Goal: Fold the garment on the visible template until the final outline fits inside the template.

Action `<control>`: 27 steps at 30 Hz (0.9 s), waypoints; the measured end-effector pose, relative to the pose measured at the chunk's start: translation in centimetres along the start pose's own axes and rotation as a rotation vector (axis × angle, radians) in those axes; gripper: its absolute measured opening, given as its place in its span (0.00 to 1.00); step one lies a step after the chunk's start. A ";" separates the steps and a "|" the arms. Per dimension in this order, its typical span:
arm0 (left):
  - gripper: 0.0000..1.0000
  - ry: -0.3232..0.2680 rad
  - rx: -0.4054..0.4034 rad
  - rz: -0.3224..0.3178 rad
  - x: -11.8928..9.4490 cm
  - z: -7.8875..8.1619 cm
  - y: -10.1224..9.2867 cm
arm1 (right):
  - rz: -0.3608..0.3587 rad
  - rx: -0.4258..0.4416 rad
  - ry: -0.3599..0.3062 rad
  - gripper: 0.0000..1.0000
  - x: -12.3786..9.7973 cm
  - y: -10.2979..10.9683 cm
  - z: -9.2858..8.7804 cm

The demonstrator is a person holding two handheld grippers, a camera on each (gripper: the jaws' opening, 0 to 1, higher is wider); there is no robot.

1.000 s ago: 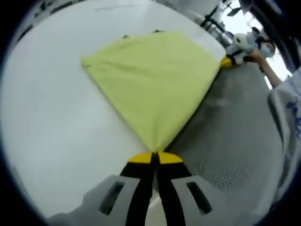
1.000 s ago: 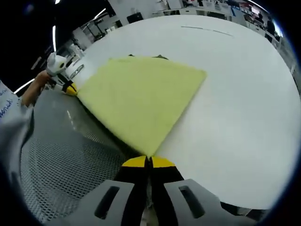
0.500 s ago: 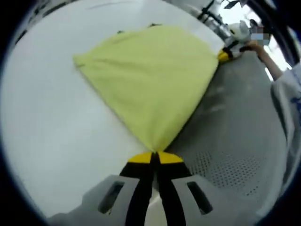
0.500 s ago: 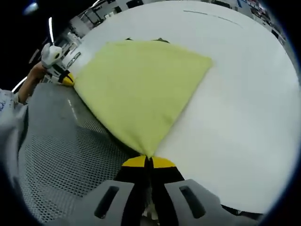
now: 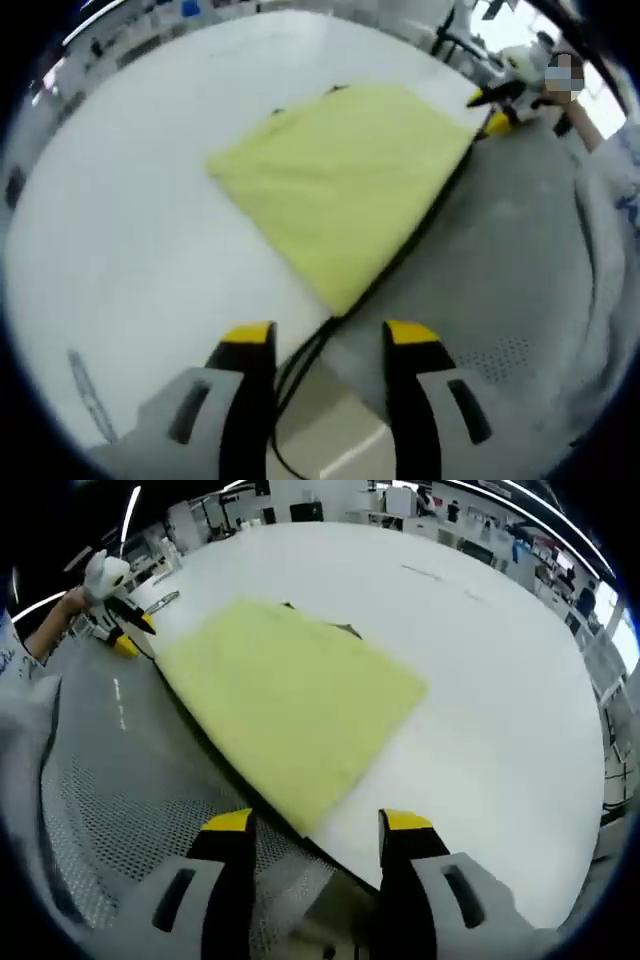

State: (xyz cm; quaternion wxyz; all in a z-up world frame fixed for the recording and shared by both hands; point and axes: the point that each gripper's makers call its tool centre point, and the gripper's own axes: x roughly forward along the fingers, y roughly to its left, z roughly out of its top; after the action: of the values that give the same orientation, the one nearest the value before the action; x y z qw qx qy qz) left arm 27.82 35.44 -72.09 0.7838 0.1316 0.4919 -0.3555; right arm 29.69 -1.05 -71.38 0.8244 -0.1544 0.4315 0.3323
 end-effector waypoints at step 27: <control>1.00 -0.091 -0.011 -0.038 -0.5 3.8 -3.0 | 0.000 0.022 -0.168 1.00 0.8 4.8 4.1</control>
State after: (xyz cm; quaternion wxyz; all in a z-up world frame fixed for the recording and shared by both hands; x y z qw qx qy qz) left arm 28.17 31.38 -69.38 0.7991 0.1018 0.4602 -0.3732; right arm 29.21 5.04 -69.47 0.8592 -0.1169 0.3644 0.3395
